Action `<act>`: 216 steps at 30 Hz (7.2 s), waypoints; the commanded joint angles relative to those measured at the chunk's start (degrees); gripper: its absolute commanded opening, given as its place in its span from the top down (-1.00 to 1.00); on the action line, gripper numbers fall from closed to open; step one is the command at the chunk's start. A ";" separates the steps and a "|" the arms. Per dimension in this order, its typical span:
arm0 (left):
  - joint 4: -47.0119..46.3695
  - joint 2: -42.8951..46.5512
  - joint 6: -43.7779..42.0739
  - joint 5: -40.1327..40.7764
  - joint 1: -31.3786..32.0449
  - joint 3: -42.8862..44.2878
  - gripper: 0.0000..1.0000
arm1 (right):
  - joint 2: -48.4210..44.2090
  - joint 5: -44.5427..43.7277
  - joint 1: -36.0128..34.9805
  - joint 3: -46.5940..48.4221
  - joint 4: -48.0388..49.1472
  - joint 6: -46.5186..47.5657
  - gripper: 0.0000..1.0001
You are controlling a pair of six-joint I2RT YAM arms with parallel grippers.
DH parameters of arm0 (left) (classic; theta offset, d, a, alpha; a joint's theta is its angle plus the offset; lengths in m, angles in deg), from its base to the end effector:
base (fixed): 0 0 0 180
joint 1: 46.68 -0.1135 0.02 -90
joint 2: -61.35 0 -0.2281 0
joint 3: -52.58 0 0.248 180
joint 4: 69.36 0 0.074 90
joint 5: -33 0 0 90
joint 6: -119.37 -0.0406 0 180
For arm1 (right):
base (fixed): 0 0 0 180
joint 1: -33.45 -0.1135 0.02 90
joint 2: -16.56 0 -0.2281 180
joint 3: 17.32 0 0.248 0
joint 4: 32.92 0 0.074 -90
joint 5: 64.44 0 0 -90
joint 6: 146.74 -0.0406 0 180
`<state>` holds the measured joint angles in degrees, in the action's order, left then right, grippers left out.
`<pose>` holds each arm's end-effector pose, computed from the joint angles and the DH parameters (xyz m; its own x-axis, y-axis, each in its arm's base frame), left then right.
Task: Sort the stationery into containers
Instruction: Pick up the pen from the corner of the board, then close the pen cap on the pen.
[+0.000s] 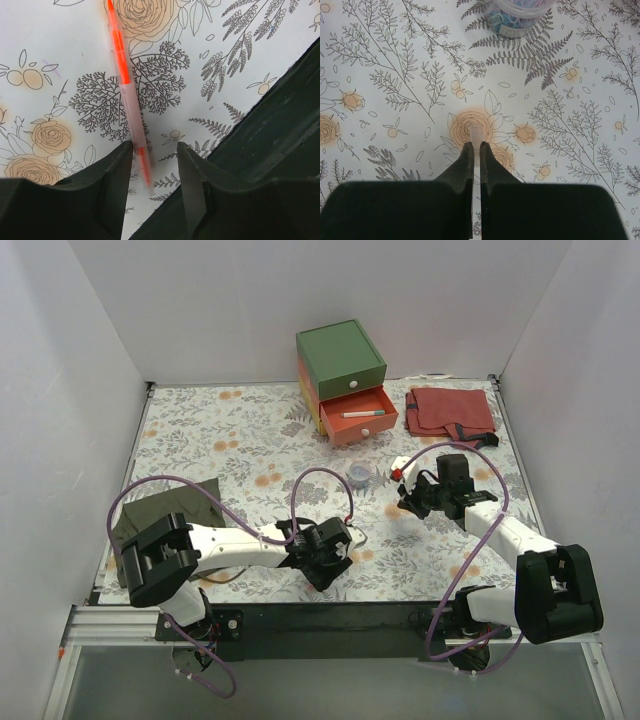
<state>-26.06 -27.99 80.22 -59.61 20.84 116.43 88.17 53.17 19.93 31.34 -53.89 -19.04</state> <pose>0.1064 -0.2619 0.1281 -0.9458 0.2595 -0.1955 0.3103 0.8996 -0.3074 0.2441 0.0781 0.1570 -0.2085 -0.6075 -0.7665 -0.8332 0.5208 -0.1861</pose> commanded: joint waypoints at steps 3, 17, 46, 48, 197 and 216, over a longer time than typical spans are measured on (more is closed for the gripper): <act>-1.35 -2.85 0.92 0.68 0.50 0.51 0.35 | -2.09 1.30 0.16 -0.55 2.22 -0.08 0.97; 3.04 -5.66 6.45 -3.36 1.91 -1.33 0.90 | -9.30 1.39 0.16 -4.68 2.04 3.35 0.97; 50.59 -39.24 -62.99 -75.34 -43.62 41.12 1.00 | -4.85 10.00 -8.01 -9.08 23.92 37.97 0.97; 50.68 -40.56 -62.28 -75.78 -43.71 41.04 1.00 | -1.76 11.31 -8.36 -9.77 30.14 39.03 0.97; 50.24 -48.56 -56.65 -72.01 -45.03 48.59 1.00 | 20.85 -6.18 -28.93 17.20 -5.61 27.36 0.97; 50.33 -51.02 -54.54 -70.25 -43.45 51.68 1.00 | 24.71 -3.27 -29.28 23.44 -8.42 21.99 0.97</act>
<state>23.89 -81.08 26.60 -126.51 -23.77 168.49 112.37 43.38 -7.87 51.58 -63.48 5.98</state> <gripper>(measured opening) 0.127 0.044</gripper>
